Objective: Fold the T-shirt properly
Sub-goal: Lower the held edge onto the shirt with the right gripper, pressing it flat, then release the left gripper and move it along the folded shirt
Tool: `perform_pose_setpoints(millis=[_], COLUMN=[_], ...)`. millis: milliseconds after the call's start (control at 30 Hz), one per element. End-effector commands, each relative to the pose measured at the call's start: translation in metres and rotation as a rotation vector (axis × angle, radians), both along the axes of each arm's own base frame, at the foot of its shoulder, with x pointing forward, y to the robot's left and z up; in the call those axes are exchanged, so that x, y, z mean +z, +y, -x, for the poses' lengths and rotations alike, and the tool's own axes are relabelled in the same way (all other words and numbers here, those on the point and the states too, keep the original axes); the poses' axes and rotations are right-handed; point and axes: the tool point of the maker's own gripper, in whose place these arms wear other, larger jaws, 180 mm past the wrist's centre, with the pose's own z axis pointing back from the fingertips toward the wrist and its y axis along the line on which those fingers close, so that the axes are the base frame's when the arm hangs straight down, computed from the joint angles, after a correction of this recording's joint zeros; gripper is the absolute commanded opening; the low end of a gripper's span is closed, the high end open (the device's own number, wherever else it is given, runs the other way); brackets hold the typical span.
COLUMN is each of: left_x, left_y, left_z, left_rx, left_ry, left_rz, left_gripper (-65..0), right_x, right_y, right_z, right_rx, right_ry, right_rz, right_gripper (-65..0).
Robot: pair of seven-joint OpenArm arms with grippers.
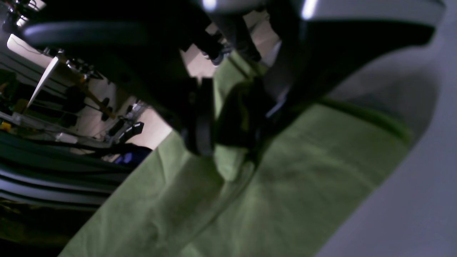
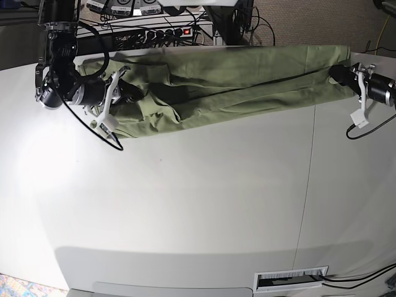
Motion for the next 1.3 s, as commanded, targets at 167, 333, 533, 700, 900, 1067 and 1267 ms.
perform_pose_setpoints(millis=[167,333,533,700,900,1067,1267], left_x=[0.008,0.008,0.008,0.008,0.009,0.017,0.053], left_y=[0.007,0.007,0.007,0.007,0.007,0.013,0.043], left_z=[-0.006,-0.006,-0.006,-0.006,-0.008,-0.020,-0.060], left_rx=[-0.005,-0.005,-0.005,-0.005,-0.005,0.025,0.155], left_ry=[-0.021,-0.021,-0.021,-0.021,-0.027,-0.069,-0.235], left_rz=[-0.015,-0.015,-0.015,-0.015,-0.015,-0.017,-0.026], left_gripper=[-47.8,-47.8,-47.8,-47.8,-47.8,-47.0,-34.4], right_x=[0.007,0.021,0.061,0.073,0.042,0.035,0.018], right_y=[-0.001,0.015,0.044,0.053,0.054,0.061,0.079], right_z=[-0.001,-0.001,-0.001,-0.016,-0.034,-0.033,-0.020], right_rx=[0.004,0.011,0.028,0.010,-0.027,-0.027,0.062], right_ry=[-0.025,-0.033,-0.056,-0.110,-0.133,-0.123,-0.080], right_rz=[-0.011,-0.130,-0.406,-0.447,-0.257,-0.234,-0.176], right_gripper=[-65.0,-62.4,-59.6,-59.6,-59.7,-59.7,-59.7])
